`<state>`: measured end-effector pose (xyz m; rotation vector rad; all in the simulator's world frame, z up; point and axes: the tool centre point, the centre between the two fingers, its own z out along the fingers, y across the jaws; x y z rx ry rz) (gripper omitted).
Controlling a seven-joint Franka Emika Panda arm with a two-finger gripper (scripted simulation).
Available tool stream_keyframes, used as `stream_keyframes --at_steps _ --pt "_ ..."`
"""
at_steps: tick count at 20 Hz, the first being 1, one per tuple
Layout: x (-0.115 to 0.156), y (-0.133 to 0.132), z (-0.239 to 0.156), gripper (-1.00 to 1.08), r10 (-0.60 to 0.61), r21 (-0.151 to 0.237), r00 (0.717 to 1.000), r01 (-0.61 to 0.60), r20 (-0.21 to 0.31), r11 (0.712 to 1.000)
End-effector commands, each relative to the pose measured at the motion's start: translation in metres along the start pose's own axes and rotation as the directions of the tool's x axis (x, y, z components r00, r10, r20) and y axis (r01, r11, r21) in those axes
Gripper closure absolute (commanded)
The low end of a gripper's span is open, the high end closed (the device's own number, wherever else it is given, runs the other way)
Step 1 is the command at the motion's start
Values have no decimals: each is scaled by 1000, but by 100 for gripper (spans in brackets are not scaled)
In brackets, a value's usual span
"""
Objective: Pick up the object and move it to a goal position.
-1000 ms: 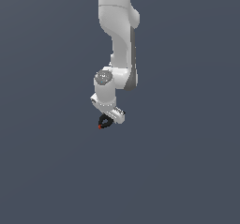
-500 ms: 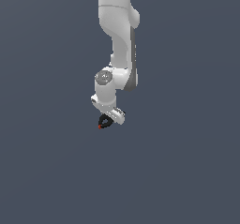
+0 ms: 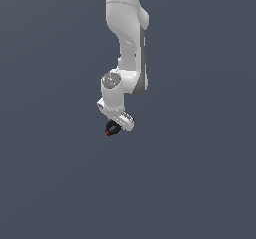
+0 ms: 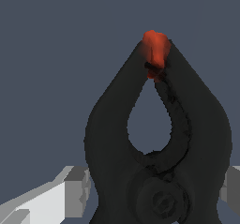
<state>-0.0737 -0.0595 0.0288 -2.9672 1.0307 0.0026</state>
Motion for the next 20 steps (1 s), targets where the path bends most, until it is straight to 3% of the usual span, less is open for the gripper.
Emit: stream_keyframes --at_steps 1,9,20 --pt "-3 -1 -9 108 0 2 1000 0 -2 1000" --pt "-21 -1 -53 108 0 2 1000 0 -1 1000" --pt "-57 -2 -144 108 1 0 1000 -1 -2 1000"
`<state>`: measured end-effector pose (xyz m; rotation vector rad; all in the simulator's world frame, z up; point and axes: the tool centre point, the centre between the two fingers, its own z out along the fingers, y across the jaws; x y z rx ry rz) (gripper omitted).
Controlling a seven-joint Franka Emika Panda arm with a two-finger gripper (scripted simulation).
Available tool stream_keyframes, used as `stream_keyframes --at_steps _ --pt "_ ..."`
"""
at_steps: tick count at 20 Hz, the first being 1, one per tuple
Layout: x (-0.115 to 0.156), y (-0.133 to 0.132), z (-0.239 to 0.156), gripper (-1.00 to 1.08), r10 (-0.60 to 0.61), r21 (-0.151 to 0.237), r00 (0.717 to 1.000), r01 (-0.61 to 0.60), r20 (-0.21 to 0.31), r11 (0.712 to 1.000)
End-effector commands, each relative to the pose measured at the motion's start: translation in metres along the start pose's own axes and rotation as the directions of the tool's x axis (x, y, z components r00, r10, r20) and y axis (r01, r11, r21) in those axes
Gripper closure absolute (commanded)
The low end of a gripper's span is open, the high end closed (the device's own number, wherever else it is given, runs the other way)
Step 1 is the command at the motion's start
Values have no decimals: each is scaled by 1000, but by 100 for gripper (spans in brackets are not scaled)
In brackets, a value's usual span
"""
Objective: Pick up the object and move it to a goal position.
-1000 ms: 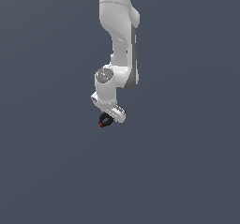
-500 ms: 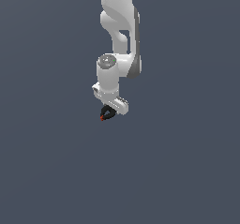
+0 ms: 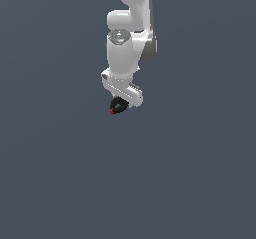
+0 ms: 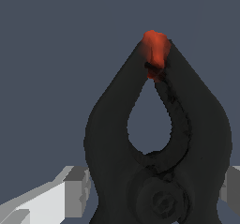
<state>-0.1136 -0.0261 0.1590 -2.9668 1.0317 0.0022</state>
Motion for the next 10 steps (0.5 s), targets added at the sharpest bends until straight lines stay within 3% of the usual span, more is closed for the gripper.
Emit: stream_keyframes --at_steps 1,10 --pt "-8 0 -22 108 0 0 1000 0 -2 1000" --pt "-28 -2 -77 108 0 -1 1000 0 -3 1000"
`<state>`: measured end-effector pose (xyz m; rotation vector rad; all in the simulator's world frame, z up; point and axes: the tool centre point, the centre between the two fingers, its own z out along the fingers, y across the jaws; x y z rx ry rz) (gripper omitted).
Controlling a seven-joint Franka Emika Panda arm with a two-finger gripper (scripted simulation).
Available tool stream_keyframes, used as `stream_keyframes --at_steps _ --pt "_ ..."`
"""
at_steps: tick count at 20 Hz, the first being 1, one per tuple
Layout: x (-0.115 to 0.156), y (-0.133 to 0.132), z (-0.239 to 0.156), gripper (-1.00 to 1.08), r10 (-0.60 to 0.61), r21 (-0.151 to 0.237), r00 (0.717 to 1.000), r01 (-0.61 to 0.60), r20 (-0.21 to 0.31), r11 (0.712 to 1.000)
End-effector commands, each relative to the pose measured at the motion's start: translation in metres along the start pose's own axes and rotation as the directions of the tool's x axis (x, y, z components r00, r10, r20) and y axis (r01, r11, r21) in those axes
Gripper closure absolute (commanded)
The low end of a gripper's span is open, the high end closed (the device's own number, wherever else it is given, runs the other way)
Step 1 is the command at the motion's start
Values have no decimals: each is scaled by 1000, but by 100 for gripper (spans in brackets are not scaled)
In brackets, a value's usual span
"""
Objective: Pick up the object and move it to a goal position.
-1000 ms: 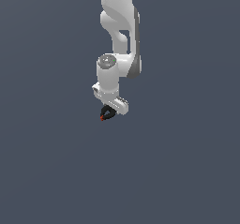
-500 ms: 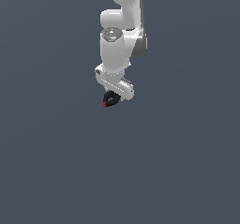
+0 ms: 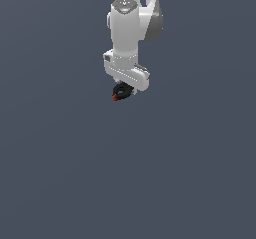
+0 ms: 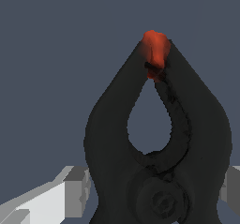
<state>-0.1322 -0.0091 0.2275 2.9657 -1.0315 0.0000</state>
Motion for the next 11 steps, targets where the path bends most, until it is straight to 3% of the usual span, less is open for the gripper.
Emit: stream_keyframes --at_steps 1,11 --pt "-4 0 -13 108 0 0 1000 0 -1 1000" --pt "-8 -2 -26 108 0 1 1000 0 0 1000"
